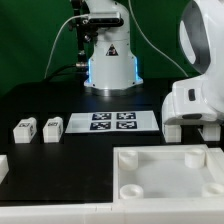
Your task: Assemble one leg
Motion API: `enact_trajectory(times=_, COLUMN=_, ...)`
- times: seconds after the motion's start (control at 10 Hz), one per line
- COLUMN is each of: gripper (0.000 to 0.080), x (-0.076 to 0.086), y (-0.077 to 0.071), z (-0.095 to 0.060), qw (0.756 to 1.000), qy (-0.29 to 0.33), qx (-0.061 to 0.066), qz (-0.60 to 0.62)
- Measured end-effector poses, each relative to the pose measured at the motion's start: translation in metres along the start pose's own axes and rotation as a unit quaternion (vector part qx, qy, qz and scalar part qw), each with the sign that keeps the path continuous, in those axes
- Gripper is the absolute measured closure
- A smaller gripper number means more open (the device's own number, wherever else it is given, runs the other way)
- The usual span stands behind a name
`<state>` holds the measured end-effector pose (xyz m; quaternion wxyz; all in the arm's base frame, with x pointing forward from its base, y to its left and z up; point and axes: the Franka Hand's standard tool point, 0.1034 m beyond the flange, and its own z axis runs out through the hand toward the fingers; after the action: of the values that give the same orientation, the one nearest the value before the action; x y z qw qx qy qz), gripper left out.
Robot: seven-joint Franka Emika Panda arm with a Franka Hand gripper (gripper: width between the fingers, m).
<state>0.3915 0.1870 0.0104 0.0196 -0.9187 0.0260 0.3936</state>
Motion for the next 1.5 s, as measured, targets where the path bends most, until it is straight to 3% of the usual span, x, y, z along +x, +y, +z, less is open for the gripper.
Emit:
enact_trajectory(times=0.1, gripper=0.0509, x=0.0, y=0.0, z=-0.001, qw=1.0, qy=0.001, qx=0.0, qz=0.0)
enact_trajectory(times=0.2, gripper=0.0509, x=0.002, y=0.002, z=-0.016, qw=1.0, qy=0.016, qx=0.002, qz=-0.006)
enact_trajectory(times=0.4, gripper=0.0509, x=0.001, y=0.017, z=-0.063, qw=0.999, qy=0.035, qx=0.01, qz=-0.03)
enact_trajectory(times=0.5, gripper=0.0509, x=0.012, y=0.021, z=-0.095, qw=0.991, qy=0.127, qx=0.019, qz=-0.036)
enact_trajectory(times=0.7, gripper=0.0509, x=0.005, y=0.036, z=-0.144, qw=0.97, qy=0.24, qx=0.028, qz=-0.042)
enact_trajectory(times=1.0, gripper=0.0509, x=0.004, y=0.042, z=-0.203, qw=0.917, qy=0.396, qx=0.037, qz=-0.042)
enact_trajectory(times=1.3, gripper=0.0509, x=0.009, y=0.036, z=-0.197, qw=0.836, qy=0.544, qx=0.053, qz=-0.052)
enact_trajectory(times=1.4, gripper=0.0509, x=0.021, y=0.044, z=-0.179, qw=0.816, qy=0.573, qx=0.036, qz=-0.071)
enact_trajectory(times=1.5, gripper=0.0509, x=0.038, y=0.065, z=-0.191, qw=0.803, qy=0.59, qx=0.016, qz=-0.078)
